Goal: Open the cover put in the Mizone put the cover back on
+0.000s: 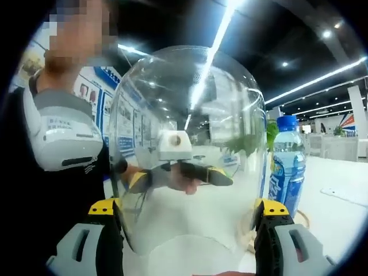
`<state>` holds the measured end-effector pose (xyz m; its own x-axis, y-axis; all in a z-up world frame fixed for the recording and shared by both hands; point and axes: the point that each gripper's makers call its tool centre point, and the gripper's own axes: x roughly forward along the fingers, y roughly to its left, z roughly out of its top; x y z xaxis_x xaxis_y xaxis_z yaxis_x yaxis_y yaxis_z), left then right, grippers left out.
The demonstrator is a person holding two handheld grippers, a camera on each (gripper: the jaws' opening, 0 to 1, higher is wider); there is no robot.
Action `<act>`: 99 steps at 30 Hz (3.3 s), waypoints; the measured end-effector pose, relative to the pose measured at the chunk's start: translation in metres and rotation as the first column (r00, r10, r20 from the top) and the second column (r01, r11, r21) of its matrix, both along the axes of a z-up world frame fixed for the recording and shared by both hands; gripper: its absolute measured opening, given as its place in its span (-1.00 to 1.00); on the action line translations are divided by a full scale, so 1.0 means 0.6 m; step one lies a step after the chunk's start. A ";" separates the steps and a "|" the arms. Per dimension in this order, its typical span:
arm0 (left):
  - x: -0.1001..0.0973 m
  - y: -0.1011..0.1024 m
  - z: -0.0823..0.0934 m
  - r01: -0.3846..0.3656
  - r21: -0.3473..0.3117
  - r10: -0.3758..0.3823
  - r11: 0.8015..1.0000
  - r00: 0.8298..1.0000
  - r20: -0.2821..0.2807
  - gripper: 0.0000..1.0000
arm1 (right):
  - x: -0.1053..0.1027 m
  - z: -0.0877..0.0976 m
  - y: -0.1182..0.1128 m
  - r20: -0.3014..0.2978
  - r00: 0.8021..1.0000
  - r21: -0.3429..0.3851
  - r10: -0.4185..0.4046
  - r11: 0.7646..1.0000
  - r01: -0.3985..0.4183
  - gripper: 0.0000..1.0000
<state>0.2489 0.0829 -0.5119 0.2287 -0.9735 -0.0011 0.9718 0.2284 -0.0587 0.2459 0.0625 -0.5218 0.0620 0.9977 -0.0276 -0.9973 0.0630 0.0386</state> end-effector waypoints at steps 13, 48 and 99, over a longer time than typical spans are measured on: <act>-0.015 0.002 0.024 -0.021 -0.015 0.021 1.000 1.000 0.023 0.48 | -0.012 0.026 0.007 0.016 1.000 0.017 0.000 1.000 0.000 0.79; 0.029 -0.007 0.173 -0.014 -0.034 0.015 0.999 0.999 0.039 0.48 | 0.020 0.184 -0.002 0.026 0.999 0.100 -0.032 0.995 0.029 0.79; 0.156 0.023 0.370 -0.036 -0.038 0.041 0.999 0.990 0.136 0.47 | 0.151 0.385 0.030 0.114 0.993 0.164 -0.020 0.986 0.001 0.79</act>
